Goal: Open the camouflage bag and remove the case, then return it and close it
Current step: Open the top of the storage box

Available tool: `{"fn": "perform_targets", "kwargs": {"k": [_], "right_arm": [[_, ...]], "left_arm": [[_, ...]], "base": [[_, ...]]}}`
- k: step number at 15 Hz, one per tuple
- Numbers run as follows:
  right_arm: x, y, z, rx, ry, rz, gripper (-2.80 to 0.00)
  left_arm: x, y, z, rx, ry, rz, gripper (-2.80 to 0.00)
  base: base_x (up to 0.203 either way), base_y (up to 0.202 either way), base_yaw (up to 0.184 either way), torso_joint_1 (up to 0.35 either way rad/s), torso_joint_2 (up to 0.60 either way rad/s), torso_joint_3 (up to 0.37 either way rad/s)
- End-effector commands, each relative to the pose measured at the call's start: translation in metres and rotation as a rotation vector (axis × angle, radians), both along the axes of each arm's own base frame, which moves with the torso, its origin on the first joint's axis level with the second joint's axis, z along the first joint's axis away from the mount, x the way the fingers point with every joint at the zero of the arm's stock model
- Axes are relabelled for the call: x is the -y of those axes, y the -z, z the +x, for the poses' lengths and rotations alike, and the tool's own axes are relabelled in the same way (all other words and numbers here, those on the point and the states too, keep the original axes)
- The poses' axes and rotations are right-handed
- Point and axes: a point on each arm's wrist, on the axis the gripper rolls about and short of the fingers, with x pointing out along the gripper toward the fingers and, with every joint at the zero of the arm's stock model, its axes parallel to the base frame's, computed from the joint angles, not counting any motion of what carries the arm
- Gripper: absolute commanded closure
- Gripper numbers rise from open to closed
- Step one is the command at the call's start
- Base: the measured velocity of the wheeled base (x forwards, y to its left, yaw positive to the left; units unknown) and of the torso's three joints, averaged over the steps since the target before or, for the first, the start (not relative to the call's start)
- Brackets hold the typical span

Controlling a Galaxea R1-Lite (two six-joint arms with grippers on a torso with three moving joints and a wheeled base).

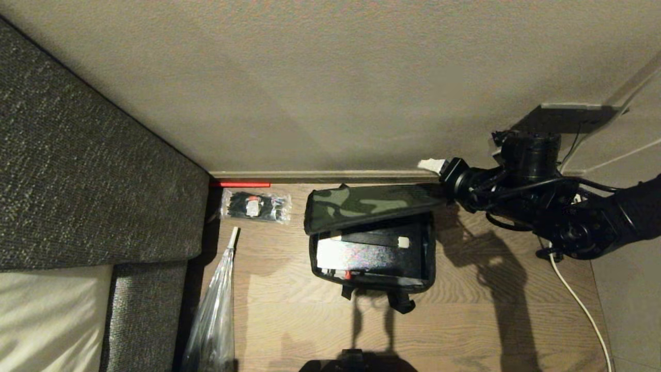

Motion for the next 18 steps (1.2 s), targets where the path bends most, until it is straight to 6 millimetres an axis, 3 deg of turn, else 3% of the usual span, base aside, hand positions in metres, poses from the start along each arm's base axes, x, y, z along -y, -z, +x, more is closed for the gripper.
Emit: {"fn": "perform_targets", "kwargs": {"k": [1, 9, 12, 13, 14, 18], "right_arm": [[0.0, -0.014, 0.004, 0.039, 0.005, 0.029, -2.8], [0.006, -0.035, 0.003, 0.091, 0.022, 0.041, -2.8], [0.009, -0.027, -0.009, 0.078, 0.002, -0.03, -2.8], [0.011, -0.011, -0.019, 0.032, -0.011, -0.078, -2.8], [0.013, 0.004, -0.03, -0.018, -0.027, -0.116, 0.0], [0.012, 0.037, -0.057, -0.051, -0.146, -0.35, 0.0]], "left_arm": [[0.0, 0.001, 0.0, 0.0, -0.002, -0.001, 0.0], [0.0, 0.001, 0.0, 0.0, -0.001, -0.001, 0.0], [0.0, 0.001, 0.0, -0.001, -0.002, -0.001, 0.0], [0.0, 0.001, 0.0, -0.001, 0.0, -0.001, 0.0], [0.0, 0.001, 0.0, 0.0, -0.001, -0.001, 0.0], [0.0, 0.001, 0.0, -0.001, -0.001, -0.001, 0.0]], "base": [[0.0, 0.0, 0.0, 0.0, 0.0, 0.0], [0.0, 0.0, 0.0, 0.0, 0.0, 0.0], [0.0, 0.0, 0.0, 0.0, 0.0, 0.0], [0.0, 0.0, 0.0, 0.0, 0.0, 0.0], [0.0, 0.0, 0.0, 0.0, 0.0, 0.0], [0.0, 0.0, 0.0, 0.0, 0.0, 0.0]]}}
